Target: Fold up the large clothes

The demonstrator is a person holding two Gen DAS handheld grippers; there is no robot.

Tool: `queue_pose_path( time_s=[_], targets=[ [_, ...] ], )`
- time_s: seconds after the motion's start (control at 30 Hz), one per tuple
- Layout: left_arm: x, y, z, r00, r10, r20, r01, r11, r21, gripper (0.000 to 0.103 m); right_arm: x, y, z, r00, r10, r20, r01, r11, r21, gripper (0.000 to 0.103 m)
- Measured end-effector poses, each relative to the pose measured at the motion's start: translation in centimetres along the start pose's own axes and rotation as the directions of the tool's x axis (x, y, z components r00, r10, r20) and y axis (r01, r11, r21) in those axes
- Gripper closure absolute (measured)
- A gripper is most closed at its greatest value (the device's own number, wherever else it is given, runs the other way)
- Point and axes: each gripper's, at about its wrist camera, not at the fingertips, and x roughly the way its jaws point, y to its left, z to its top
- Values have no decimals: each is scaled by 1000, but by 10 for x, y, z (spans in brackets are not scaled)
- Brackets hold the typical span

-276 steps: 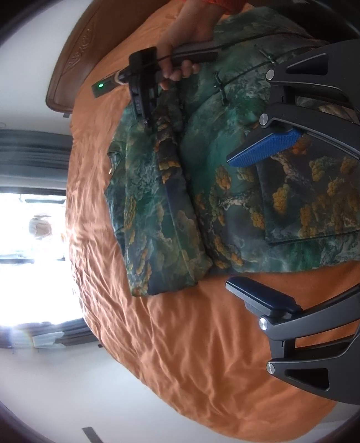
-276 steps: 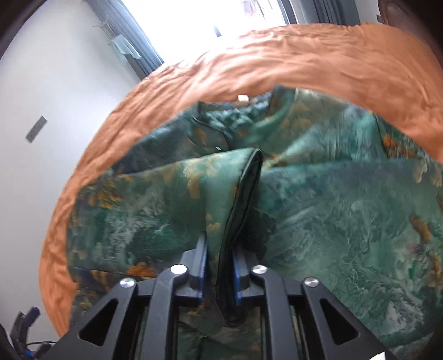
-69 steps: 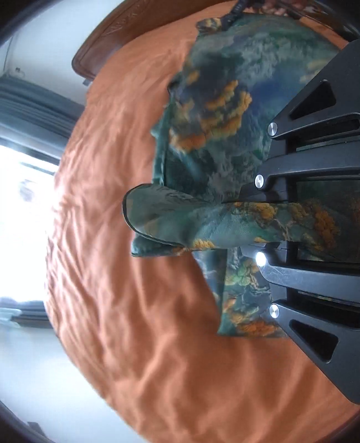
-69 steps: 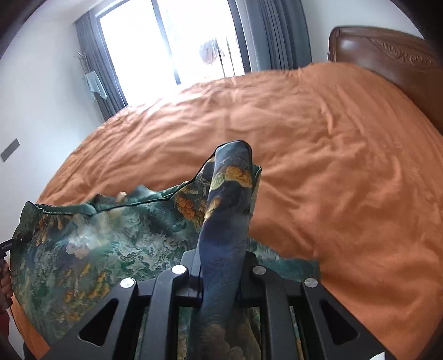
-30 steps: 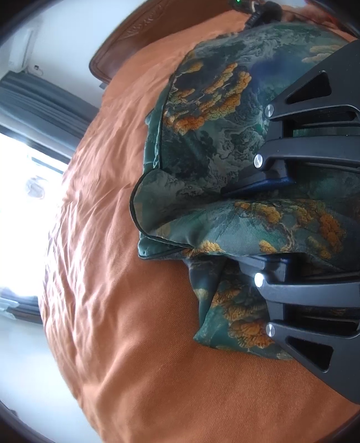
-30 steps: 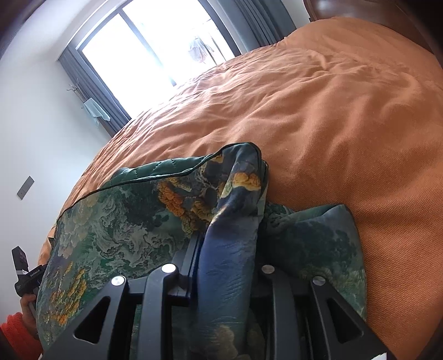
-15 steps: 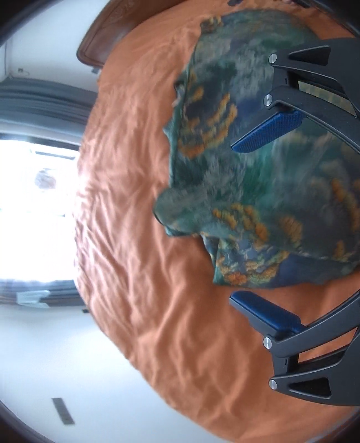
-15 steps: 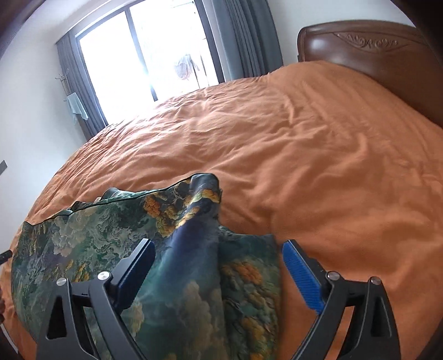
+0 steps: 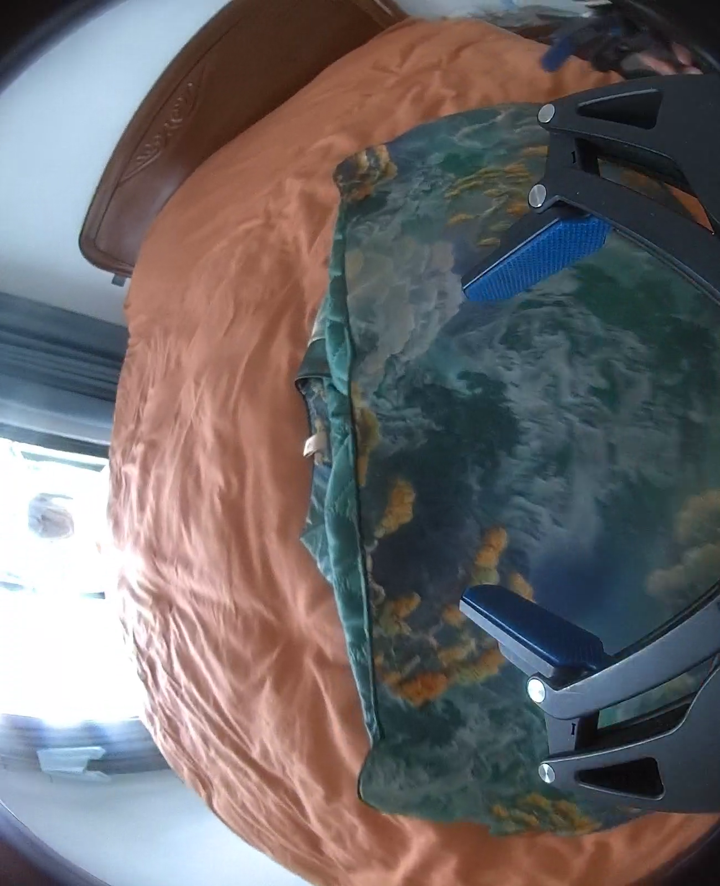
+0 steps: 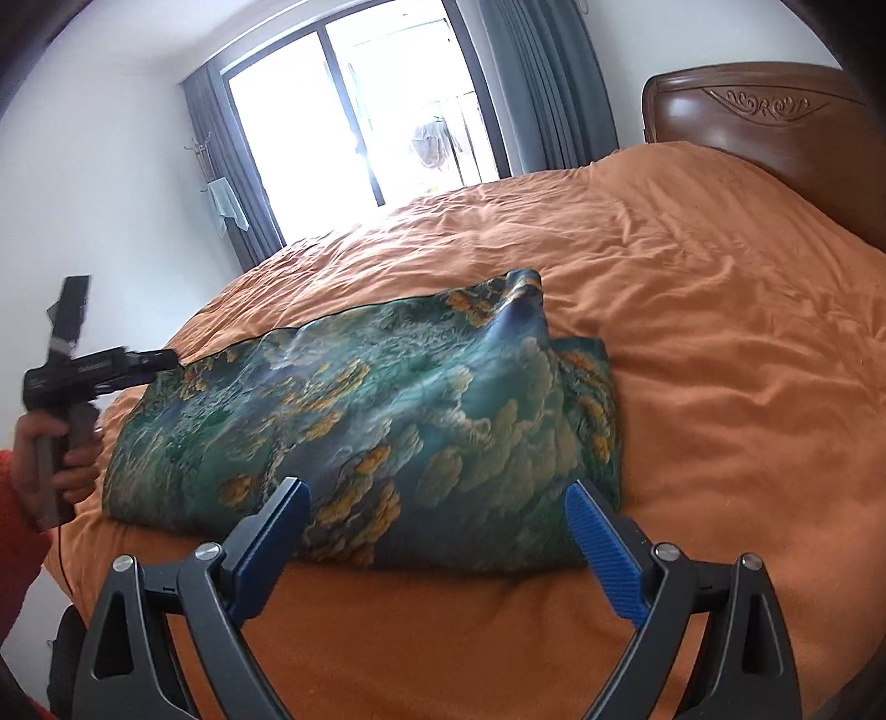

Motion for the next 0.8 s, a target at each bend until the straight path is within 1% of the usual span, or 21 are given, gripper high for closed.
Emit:
queue_pose_path(
  time_s=[0.1, 0.17, 0.23, 0.3, 0.4, 0.53, 0.7, 0.8],
  targets=[
    [35, -7, 20, 999, 22, -29, -23, 1000, -22, 1, -5, 1, -10, 1000, 14, -12, -14, 1000, 9, 8],
    [55, -13, 24, 997, 33, -69, -33, 999, 1, 1, -7, 1, -16, 1000, 14, -25, -14, 1000, 1, 8],
    [66, -17, 17, 993, 53, -108, -50, 998, 33, 1, -6, -1, -19, 999, 5, -35, -5, 1000, -4, 8],
    [68, -19, 4, 991, 60, -123, -52, 996, 70, 1, -7, -4, -22, 999, 8, -40, -8, 1000, 2, 8],
    [57, -21, -17, 992, 55, -117, -43, 994, 105, 1, -13, -10, -26, 999, 13, -35, -12, 1000, 25, 8],
    [32, -23, -42, 994, 26, -106, -12, 991, 135, 1, -14, -16, -28, 999, 12, -32, -11, 999, 52, 8],
    [6, -38, -79, 996, 25, -82, -8, 979, 204, 1, -17, -14, -31, 999, 14, -33, -12, 998, 67, 8],
    [-10, -47, -100, 997, 5, -83, 14, 974, 225, 1, -18, -13, -34, 999, 15, -41, -12, 997, 73, 8]
  ],
)
